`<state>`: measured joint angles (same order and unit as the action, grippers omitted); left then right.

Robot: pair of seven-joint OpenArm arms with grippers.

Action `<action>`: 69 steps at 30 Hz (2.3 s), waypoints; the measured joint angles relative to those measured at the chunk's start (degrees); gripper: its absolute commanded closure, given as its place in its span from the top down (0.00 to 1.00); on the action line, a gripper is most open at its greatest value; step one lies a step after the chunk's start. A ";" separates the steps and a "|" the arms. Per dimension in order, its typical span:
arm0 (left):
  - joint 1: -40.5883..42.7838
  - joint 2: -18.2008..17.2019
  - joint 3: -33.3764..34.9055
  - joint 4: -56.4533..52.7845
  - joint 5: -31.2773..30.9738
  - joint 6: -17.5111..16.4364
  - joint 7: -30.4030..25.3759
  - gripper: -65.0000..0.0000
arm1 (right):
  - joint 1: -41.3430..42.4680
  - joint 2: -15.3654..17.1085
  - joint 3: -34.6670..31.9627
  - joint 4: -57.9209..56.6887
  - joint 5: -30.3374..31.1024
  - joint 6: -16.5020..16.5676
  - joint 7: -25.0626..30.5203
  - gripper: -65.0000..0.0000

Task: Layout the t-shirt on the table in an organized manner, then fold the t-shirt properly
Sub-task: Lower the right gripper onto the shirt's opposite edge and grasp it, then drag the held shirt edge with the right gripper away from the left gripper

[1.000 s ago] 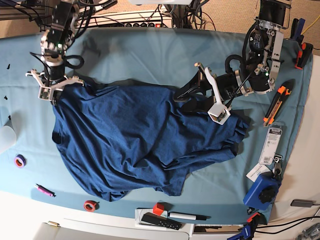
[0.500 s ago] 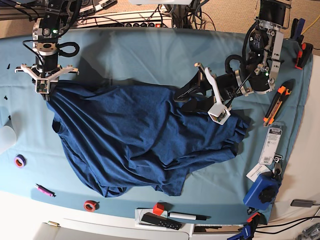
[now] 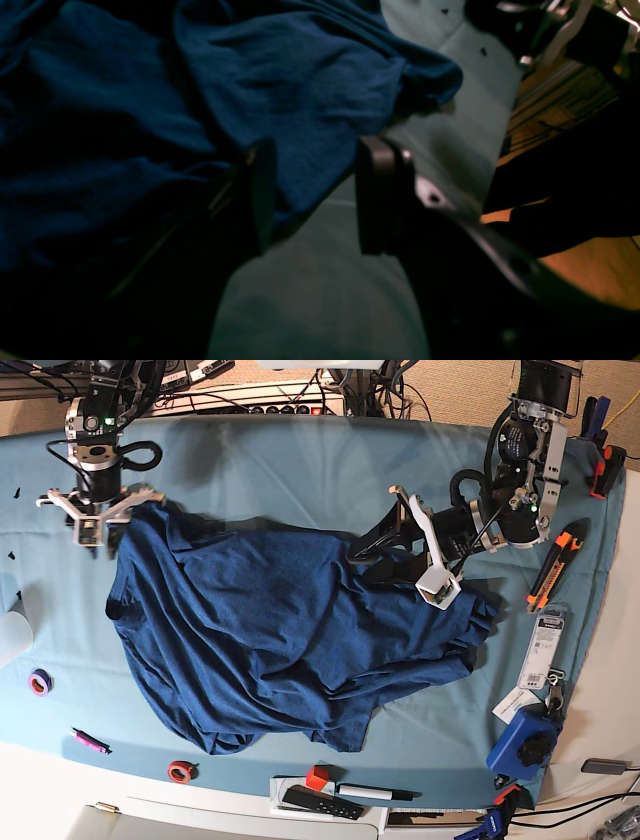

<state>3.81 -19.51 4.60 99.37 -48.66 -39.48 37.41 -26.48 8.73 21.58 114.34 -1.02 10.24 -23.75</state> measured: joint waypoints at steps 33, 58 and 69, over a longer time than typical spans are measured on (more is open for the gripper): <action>0.00 0.11 0.00 0.00 0.00 0.00 0.02 0.41 | 20.39 -0.15 0.11 -29.53 3.87 3.52 1.14 0.32; -0.02 0.13 0.00 0.00 0.20 0.00 0.02 0.41 | 35.43 0.46 4.31 -45.68 5.62 -1.14 0.48 0.32; 0.00 0.13 0.00 0.00 0.26 0.00 0.02 0.41 | 42.18 1.57 2.34 -51.25 0.81 -1.01 1.77 0.00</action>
<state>3.81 -19.38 4.60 99.37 -48.40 -39.48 37.43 15.70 10.31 23.92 63.09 -0.21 9.23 -21.98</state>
